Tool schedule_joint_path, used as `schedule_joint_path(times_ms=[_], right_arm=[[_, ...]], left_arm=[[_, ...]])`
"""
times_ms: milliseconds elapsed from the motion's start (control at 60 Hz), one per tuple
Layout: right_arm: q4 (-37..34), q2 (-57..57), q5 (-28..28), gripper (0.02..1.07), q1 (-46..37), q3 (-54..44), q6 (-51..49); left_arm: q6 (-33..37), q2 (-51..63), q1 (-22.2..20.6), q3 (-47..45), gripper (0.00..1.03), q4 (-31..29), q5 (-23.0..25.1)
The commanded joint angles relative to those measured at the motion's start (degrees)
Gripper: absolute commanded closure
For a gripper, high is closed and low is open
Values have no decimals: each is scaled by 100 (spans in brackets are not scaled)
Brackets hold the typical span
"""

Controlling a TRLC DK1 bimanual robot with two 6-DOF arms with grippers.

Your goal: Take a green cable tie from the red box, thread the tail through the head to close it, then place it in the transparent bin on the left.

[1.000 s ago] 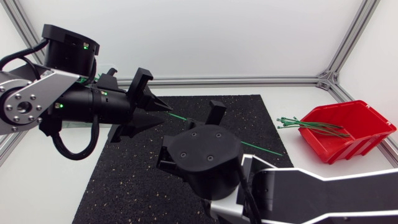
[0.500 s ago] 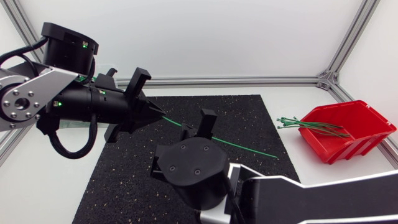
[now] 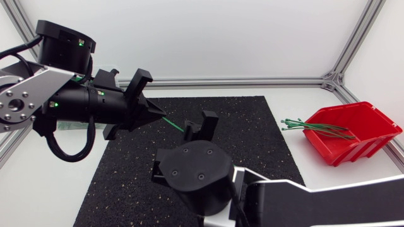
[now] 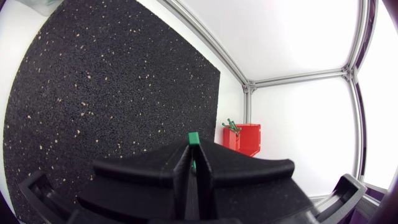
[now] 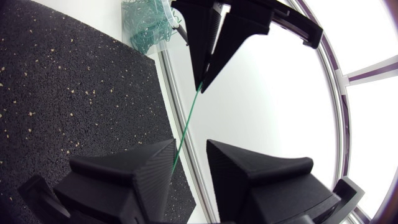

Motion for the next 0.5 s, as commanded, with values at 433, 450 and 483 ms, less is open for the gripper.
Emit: schedule_joint_path(times_ms=[433,450,483], right_arm=[[-3535,-1455,-1940,35,-810,735,1763],[-3720,-1464,-2115,35,-880,814,1886],[-4001,-1464,-2405,35,-977,929,2062]], left_arm=[[2105,-496,355,-319,100,437,197],[2193,-505,355,-328,100,454,241],[2325,-513,373,-345,100,463,259]])
